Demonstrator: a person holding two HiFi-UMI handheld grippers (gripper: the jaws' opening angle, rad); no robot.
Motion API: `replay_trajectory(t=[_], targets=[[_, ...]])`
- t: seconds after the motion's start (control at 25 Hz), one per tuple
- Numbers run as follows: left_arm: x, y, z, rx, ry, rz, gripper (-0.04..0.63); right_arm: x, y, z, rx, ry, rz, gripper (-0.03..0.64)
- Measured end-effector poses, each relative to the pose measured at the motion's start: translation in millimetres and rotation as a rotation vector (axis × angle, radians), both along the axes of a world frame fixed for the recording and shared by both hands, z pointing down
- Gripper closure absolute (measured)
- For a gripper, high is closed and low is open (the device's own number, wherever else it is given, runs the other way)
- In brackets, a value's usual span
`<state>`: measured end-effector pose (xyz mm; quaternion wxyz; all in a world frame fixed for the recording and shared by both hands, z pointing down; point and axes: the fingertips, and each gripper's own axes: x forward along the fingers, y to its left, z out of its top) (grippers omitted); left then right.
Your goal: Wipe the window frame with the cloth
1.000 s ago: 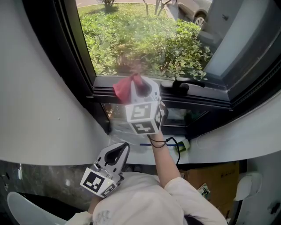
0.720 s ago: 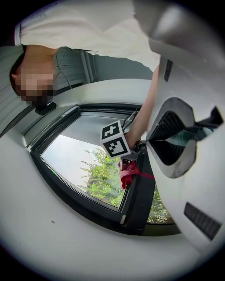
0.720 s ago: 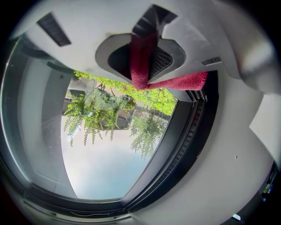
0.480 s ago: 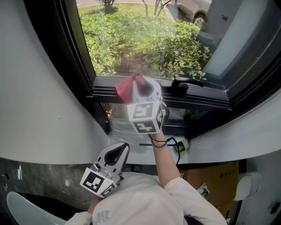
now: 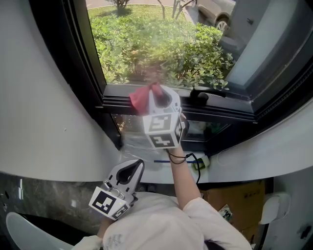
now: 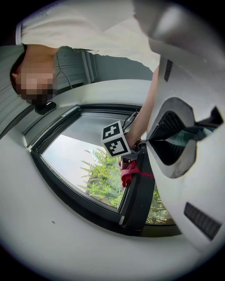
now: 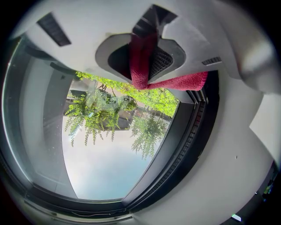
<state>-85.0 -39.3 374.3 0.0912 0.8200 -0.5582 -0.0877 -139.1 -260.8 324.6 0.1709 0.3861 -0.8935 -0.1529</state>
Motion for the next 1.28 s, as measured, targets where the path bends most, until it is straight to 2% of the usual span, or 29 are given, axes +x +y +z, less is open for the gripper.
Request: replay_trajectory(t=[0.72, 1.28], targets=[[8, -1, 1, 0.004, 0.009, 0.015, 0.584, 6, -3, 2, -0.021, -0.028, 0.006, 0.526], [10, -2, -3, 0.015, 0.006, 0.009, 0.584, 18, -5, -1, 0.013, -0.006, 0.014, 0.526]])
